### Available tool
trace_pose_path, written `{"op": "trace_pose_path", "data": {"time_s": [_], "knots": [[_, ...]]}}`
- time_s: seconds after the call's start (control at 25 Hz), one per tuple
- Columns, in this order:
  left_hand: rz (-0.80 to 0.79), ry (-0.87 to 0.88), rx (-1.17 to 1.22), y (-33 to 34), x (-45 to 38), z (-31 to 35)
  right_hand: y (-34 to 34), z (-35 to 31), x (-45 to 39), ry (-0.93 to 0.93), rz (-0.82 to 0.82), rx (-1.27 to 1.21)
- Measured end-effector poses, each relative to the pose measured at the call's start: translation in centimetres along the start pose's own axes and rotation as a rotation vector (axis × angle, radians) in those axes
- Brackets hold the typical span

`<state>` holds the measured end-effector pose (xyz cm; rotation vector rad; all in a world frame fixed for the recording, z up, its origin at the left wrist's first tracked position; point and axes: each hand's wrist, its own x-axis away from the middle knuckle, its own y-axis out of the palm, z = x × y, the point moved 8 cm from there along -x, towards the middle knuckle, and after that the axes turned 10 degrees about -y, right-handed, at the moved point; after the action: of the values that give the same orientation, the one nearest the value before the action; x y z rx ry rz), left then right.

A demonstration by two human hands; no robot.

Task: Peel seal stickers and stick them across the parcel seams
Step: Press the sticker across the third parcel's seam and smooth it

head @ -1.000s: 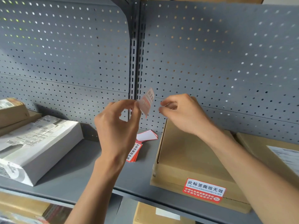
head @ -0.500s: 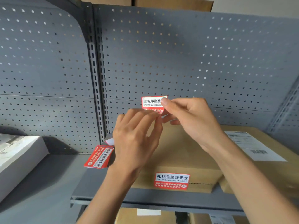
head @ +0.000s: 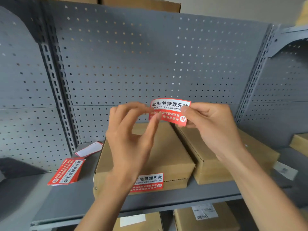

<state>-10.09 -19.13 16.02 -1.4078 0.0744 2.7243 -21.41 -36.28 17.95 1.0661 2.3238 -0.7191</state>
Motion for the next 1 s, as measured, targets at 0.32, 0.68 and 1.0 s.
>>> {"op": "trace_pose_path", "data": {"time_s": [0.32,0.68,1.0], "knots": [[-0.208,-0.356,0.235,8.0,2.2,1.4,-9.2,1.4,2.1,0.020,-0.003,0.041],[-0.161,-0.479,0.250,15.9,8.7,6.7,-19.9,7.8,1.9,0.050,-0.038,-0.073],[-0.167,-0.461,0.054,17.3,14.0,9.0,-23.0,12.4,4.8,0.132,-0.035,-0.146]]}}
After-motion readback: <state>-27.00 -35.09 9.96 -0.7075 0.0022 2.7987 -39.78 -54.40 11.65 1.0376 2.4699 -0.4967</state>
